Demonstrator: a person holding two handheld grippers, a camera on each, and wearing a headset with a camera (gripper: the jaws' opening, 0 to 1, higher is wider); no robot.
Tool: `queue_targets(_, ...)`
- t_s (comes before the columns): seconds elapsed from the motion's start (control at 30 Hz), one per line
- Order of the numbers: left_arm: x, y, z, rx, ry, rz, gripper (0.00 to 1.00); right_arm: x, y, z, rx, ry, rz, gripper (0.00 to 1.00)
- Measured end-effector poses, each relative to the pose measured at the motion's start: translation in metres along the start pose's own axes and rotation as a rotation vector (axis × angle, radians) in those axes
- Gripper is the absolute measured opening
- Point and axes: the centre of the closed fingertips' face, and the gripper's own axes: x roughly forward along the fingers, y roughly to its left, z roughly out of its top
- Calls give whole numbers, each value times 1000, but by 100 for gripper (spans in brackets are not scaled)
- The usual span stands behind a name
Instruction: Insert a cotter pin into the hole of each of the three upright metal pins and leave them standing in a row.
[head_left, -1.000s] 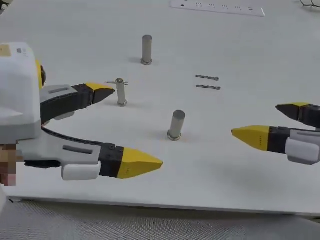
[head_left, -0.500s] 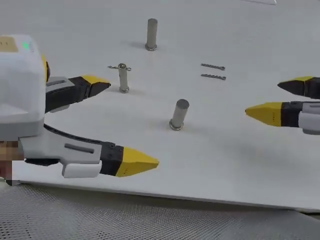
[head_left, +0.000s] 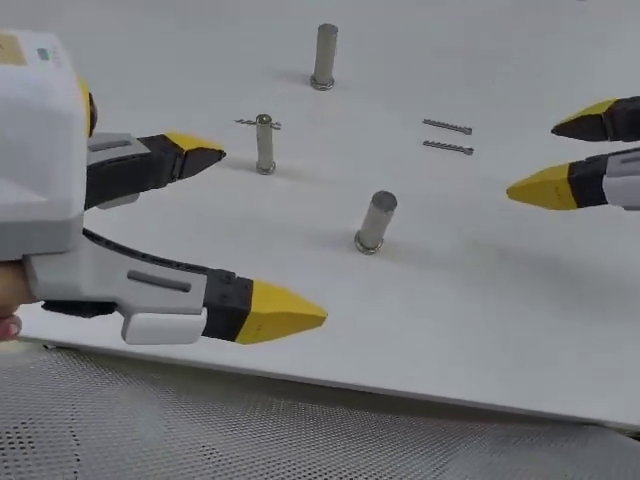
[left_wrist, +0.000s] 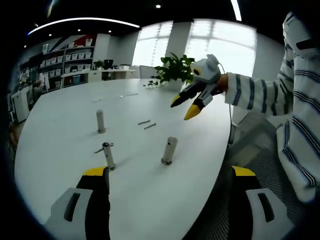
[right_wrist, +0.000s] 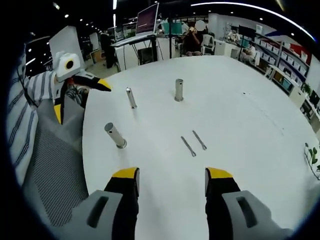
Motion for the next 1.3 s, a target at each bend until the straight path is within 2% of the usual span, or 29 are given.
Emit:
queue_targets(0.1,0,1,0,-6,2,5,99,8,-6,-2,-35,47,28,42)
queue_targets(0.27,1,-1,0,-23,2,7,99,18,-17,1,-72,78,45,39)
queue_targets(0.4,2,-6,1,-29,5,0,99,26,-24,2,-127,113,62,33)
queue_targets(0.47,3,-10,0,-37,6,-7,99,31,-29,2,-166,147,68,31)
queue_targets(0.53,4,-13,0,-38,11,-14,99,36,-31,4,-174,157,75,28)
queue_targets(0.67,5,-17,0,-43,10,-17,99,44,-33,6,-181,164,95,23)
queue_targets(0.77,4,-18,-1,-46,16,-17,95,51,-33,6,-207,190,101,22)
queue_targets(1.0,-1,-18,-4,-49,26,-6,95,63,-33,9,-253,227,107,18)
queue_targets(1.1,-2,-17,-4,-50,28,-3,95,67,-30,12,-261,225,132,15)
queue_targets(1.17,-3,-18,-3,-55,24,-2,95,71,-31,15,-268,224,139,14)
queue_targets(1.3,-5,-18,0,-60,12,0,95,75,-33,13,-296,262,148,10)
